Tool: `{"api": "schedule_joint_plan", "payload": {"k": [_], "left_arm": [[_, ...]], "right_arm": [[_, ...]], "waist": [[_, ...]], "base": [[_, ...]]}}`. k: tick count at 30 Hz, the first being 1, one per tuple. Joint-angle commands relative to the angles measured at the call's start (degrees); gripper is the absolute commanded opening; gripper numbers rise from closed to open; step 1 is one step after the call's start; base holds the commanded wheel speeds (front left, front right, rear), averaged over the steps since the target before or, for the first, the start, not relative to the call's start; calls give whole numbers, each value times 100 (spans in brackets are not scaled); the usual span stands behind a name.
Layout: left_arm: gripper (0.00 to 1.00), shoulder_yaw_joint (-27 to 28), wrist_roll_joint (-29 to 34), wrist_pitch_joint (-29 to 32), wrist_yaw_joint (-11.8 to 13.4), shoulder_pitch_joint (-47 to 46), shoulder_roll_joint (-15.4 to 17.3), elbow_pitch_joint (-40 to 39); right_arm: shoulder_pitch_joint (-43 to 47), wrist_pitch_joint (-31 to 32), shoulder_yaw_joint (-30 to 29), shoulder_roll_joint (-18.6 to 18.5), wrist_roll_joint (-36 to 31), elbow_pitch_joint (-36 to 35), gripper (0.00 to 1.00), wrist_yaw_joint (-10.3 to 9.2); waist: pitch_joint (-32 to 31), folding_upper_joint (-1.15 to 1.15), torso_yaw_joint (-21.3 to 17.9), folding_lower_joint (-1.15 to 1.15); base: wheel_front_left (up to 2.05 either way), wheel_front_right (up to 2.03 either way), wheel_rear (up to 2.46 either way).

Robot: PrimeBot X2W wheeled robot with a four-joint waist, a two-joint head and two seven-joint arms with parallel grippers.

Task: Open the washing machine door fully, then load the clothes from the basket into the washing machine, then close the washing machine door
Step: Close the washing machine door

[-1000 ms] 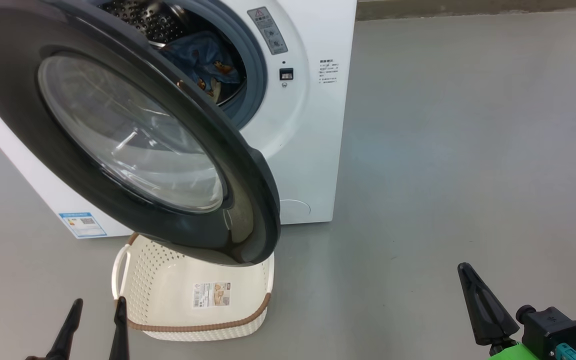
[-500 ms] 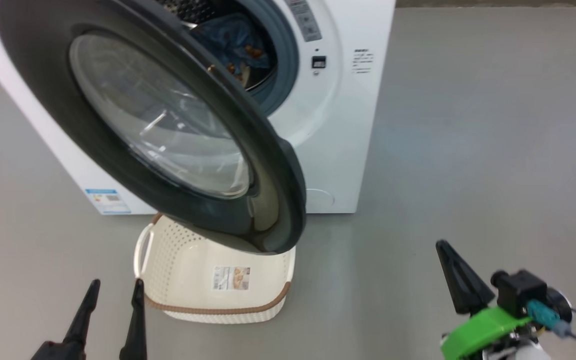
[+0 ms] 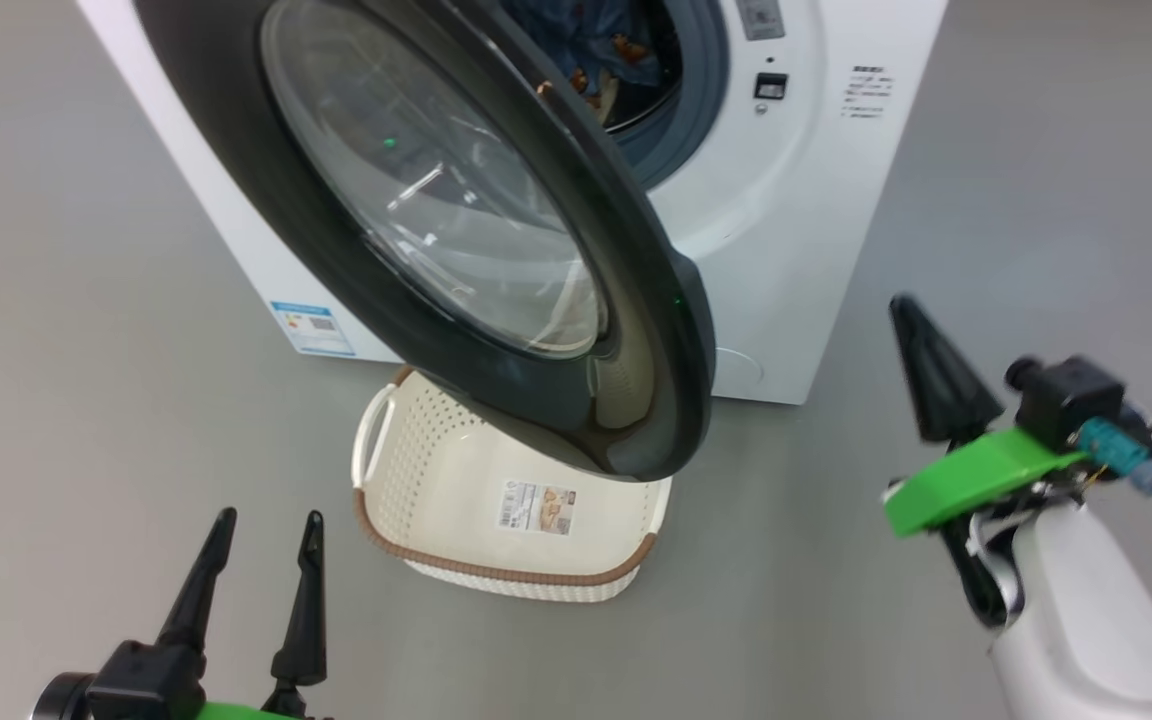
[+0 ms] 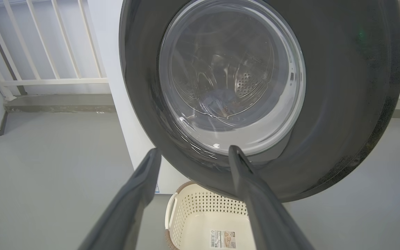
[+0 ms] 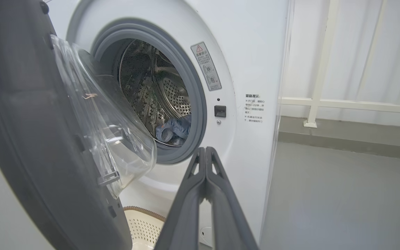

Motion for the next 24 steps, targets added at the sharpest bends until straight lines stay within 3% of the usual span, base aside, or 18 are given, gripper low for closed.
{"api": "schedule_joint_plan", "payload": {"k": [1,5,10,19,24], "left_arm": [[100,173,56,-67,-17,-257,66,-85],[100,176,52,-96,-14,-264,53,-73],[100,217,50,-129,3,-302,66,-86],[100,248,66,-167,22,-348,85,-129],[100,265,68,-185,36,-362,68,-146]], "right_arm": [[-243,-93,77,-1,-10,-206,0,9],[-434,-111,59,14,-49,-497,0,9],[-744,-119,344,76,-79,-1346,0,9],[-1174,287,1513,163,-76,-3063,0,9],[-954,772,2238,152,92,-3355,0,9]], "waist": [[80,0,112,0],[101,0,112,0],[134,0,46,0],[136,0,-26,0],[189,0,-2,0]], "base": [[0,0,0],[0,0,0],[0,0,0],[0,0,0],[0,0,0]]}}
